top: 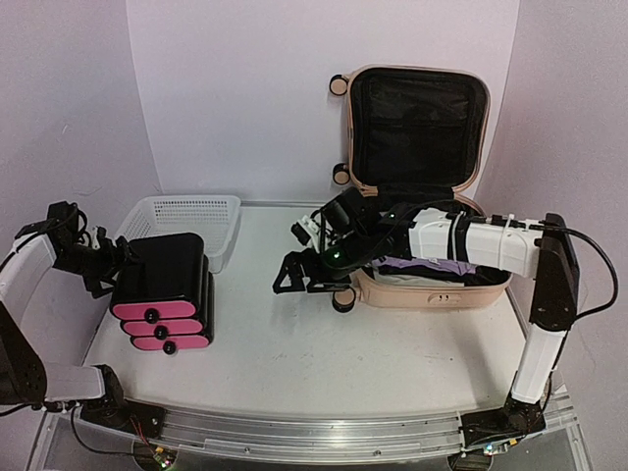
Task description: Open, take out, and arrange the luggage
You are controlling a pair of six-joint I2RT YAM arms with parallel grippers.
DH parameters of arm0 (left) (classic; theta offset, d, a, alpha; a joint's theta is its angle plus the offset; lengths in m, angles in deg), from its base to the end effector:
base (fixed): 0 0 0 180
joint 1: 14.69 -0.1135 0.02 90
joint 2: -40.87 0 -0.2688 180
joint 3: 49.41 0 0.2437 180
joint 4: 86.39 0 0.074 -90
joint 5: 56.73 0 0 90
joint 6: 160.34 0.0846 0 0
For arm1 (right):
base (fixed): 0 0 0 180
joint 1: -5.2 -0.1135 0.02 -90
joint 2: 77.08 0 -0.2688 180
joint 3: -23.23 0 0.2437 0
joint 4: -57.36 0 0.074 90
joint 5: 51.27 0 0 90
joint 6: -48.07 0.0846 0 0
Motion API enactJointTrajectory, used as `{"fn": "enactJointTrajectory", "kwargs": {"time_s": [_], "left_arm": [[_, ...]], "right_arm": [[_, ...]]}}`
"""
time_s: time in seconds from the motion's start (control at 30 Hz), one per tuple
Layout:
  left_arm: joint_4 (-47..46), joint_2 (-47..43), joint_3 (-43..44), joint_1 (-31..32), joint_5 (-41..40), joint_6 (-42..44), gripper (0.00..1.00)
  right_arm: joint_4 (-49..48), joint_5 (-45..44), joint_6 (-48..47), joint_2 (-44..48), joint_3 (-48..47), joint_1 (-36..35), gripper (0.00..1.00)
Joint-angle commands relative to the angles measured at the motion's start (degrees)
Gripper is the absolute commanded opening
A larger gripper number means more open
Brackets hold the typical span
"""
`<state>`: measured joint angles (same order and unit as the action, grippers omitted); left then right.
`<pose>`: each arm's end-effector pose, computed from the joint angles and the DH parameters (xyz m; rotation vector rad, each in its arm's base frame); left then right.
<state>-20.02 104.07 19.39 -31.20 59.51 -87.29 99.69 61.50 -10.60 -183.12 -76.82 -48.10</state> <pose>0.2163 0.0251 0.2464 -0.5908 2.5087 -0.6022 0.2353 0.3705 0.2329 -0.7061 2.5689 1.0763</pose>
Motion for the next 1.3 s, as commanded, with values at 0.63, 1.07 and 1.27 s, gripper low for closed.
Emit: {"fn": "enactJointTrajectory", "kwargs": {"time_s": [0.63, 1.07, 1.27], "left_arm": [[-20.6, -12.9, -13.2, 30.7, 14.2, -29.3, 0.91], [-23.6, -4.6, -4.4, 47.5, 10.9, -22.2, 0.96], [-9.6, -5.7, 6.3, 47.5, 5.3, -10.3, 0.98]], "right_arm": [[-3.5, -2.2, 3.3, 2.8, 0.9, 7.2, 0.98], [1.6, -1.3, -12.3, 9.5, 5.9, 7.1, 0.98], [1.3, 2.9, -16.6, 9.0, 6.2, 7.0, 0.98]]}}
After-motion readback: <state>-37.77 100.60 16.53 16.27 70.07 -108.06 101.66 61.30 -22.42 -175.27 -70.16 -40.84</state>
